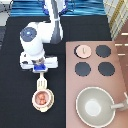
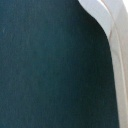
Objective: Take the lid off the pot, put the pot on the plate, and use the tool to push the pot to the front of the table.
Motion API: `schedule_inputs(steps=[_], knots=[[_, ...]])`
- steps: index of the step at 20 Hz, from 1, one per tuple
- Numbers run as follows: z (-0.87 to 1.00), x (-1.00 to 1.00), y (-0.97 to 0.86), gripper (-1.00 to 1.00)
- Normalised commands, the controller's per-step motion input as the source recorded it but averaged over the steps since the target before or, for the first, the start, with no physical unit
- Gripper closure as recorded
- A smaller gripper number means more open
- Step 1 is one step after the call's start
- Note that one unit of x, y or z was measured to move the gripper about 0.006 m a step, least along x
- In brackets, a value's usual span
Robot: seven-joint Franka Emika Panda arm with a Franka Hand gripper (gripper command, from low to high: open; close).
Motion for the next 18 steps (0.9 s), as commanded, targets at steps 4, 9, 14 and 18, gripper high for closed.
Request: schedule_inputs(steps=[4,9,14,18], knots=[[0.31,1.0,0.0,1.0],[0.32,1.0,0.0,1.0],[0.37,0.99,0.11,1.0],[0.49,0.59,0.52,1.0]])
